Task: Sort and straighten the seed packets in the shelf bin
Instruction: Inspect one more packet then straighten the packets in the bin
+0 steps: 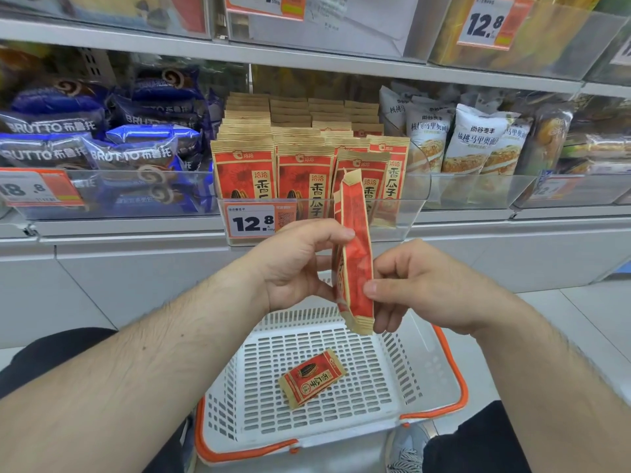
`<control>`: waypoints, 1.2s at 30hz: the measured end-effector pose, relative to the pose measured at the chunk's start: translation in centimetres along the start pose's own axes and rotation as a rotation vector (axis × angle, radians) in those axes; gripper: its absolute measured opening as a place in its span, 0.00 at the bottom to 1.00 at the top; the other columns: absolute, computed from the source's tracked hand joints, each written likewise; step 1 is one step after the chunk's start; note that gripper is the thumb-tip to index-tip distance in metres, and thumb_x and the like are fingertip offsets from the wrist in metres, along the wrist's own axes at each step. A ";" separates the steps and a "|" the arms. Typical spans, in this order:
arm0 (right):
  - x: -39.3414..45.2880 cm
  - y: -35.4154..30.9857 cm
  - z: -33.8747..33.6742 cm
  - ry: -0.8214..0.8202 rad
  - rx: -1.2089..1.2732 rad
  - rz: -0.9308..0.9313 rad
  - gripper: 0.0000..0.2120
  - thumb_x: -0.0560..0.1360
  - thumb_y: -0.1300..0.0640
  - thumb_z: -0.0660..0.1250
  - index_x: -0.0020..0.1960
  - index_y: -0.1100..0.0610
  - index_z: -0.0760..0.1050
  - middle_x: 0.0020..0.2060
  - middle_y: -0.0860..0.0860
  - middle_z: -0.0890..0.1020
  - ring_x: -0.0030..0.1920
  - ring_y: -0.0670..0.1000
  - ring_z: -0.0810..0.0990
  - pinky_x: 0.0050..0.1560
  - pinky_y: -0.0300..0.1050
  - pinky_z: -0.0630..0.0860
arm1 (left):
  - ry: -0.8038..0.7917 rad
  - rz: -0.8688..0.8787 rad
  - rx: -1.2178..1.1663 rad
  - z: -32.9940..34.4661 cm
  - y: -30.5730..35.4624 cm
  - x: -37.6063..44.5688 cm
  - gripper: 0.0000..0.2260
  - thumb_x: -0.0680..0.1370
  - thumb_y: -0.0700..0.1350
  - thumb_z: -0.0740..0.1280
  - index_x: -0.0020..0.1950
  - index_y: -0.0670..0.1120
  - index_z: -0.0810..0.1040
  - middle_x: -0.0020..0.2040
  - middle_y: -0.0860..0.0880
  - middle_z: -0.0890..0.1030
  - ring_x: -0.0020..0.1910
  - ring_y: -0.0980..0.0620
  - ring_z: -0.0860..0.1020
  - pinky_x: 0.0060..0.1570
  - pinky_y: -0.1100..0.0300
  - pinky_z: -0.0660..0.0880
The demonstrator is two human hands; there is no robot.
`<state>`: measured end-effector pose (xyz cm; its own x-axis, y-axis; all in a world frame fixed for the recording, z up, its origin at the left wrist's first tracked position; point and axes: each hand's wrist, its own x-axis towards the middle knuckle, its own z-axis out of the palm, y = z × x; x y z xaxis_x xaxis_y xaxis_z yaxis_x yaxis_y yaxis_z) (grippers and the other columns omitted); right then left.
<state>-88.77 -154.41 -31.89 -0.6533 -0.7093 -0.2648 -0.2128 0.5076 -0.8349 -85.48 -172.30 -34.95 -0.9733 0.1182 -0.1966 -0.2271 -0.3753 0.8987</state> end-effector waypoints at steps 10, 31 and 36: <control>1.4 1.1 0.8 0.167 0.397 0.067 0.34 0.64 0.42 0.74 0.66 0.51 0.70 0.50 0.52 0.86 0.49 0.54 0.85 0.53 0.55 0.81 | -0.122 0.067 -0.334 -0.4 0.2 -0.1 0.26 0.63 0.41 0.69 0.61 0.38 0.78 0.55 0.36 0.78 0.52 0.40 0.78 0.52 0.45 0.79; 1.8 0.0 0.6 0.566 0.406 -0.050 0.14 0.83 0.56 0.60 0.45 0.62 0.80 0.34 0.54 0.86 0.33 0.50 0.84 0.33 0.43 0.80 | 0.049 0.011 -0.131 0.7 0.5 -0.5 0.14 0.82 0.51 0.60 0.57 0.47 0.82 0.54 0.43 0.86 0.50 0.46 0.85 0.55 0.46 0.80; 1.7 0.2 0.3 0.521 0.370 -0.059 0.14 0.83 0.54 0.60 0.47 0.60 0.79 0.36 0.55 0.86 0.34 0.52 0.83 0.33 0.45 0.78 | 0.097 0.000 -0.145 0.9 0.6 -0.5 0.14 0.83 0.51 0.59 0.56 0.47 0.82 0.53 0.43 0.86 0.47 0.46 0.85 0.52 0.47 0.81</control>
<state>-89.73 -155.63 -32.68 -0.9352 -0.3534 -0.0220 -0.0550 0.2062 -0.9770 -85.09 -171.79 -34.01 -0.9704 0.0315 -0.2396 -0.2223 -0.5052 0.8339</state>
